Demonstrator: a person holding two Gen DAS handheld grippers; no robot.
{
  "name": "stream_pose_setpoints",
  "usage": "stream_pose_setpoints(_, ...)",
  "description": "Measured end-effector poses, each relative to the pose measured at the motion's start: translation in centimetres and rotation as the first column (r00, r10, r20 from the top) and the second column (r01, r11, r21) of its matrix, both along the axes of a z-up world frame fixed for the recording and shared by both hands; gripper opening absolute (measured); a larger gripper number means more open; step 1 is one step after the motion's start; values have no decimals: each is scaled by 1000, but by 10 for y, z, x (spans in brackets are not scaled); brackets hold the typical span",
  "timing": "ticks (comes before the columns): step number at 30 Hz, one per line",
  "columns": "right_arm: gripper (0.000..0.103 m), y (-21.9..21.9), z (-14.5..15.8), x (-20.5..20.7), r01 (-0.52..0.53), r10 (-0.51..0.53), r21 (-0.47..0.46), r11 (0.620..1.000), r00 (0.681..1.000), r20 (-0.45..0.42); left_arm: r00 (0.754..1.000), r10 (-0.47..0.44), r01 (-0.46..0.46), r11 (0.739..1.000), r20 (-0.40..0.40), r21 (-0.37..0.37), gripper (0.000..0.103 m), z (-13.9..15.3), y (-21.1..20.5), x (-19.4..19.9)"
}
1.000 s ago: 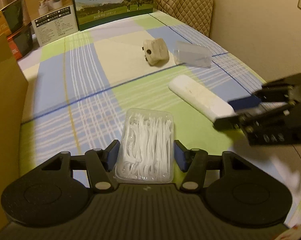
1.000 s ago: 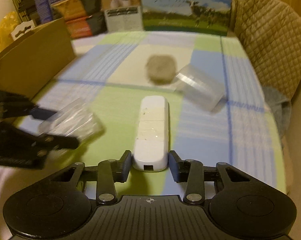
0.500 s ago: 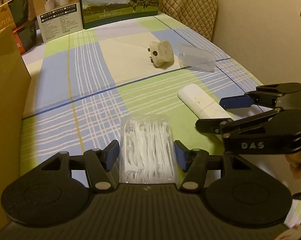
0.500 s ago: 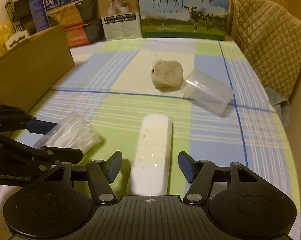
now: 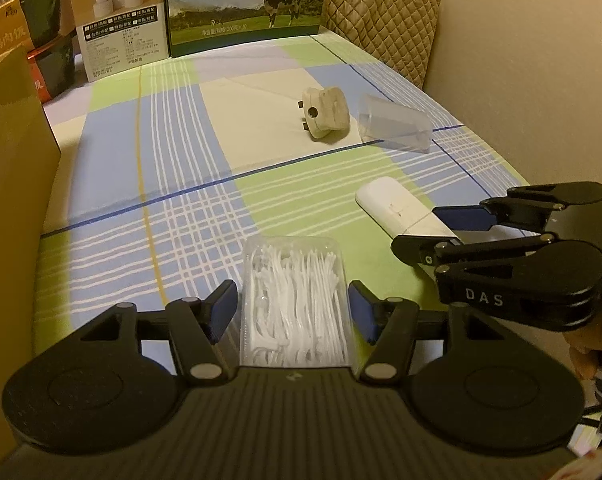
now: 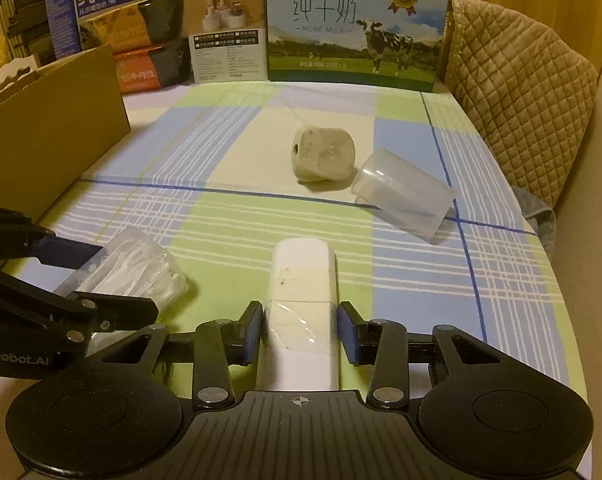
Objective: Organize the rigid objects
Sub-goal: 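Close the right tool on the white bar and lift it, then carry the floss-pick box and white bar in both tools over the cardboard box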
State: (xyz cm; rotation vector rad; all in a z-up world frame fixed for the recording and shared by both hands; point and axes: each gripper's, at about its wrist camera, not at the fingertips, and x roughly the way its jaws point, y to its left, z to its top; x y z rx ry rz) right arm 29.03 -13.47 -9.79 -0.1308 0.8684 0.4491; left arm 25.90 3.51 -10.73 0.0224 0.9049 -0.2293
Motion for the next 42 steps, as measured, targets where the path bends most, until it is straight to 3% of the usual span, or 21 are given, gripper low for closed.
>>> stream_pose_setpoints(24,38,5,-3,-3,21,-21,-14,1000,999,32,1000,14,-14,1000,-23,21,52,-9,-6,7)
stream_pose_setpoints(29,37,3,1,-1,29,-29,-3,1000,999,20,1000,16,-16,1000,-11,8,52,-5,-5,5)
stream_pose_setpoints(42,37,-1,28,-9,51,-56,56,997,994,90,1000,9,-9,1000,24,-7,52,7,-7,1)
